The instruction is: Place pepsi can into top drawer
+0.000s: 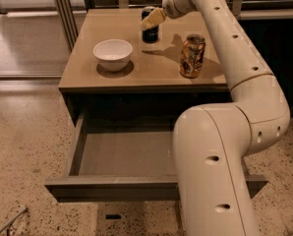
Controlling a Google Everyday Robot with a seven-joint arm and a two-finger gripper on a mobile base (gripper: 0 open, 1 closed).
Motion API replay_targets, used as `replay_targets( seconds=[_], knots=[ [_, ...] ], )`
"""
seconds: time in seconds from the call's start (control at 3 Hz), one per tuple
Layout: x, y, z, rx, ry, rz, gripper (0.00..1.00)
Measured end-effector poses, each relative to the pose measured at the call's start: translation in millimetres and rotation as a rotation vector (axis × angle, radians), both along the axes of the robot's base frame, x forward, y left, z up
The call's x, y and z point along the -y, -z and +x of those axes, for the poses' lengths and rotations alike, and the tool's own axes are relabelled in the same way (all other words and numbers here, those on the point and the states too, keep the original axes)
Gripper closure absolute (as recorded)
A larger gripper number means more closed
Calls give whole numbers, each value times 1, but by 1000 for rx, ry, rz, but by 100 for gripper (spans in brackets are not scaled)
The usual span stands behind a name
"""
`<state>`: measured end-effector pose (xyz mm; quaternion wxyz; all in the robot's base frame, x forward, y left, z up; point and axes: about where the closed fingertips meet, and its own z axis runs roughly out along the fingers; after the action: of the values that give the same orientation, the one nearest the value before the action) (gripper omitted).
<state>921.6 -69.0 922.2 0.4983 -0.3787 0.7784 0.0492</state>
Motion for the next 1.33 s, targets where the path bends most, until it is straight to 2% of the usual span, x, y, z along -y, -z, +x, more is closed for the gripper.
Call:
replay_targets(
  seconds=[0.33, 1.33],
  knots=[
    [-9, 5, 7, 7, -9, 28, 0],
    [-22, 28, 15, -37, -4, 48, 0]
  ],
)
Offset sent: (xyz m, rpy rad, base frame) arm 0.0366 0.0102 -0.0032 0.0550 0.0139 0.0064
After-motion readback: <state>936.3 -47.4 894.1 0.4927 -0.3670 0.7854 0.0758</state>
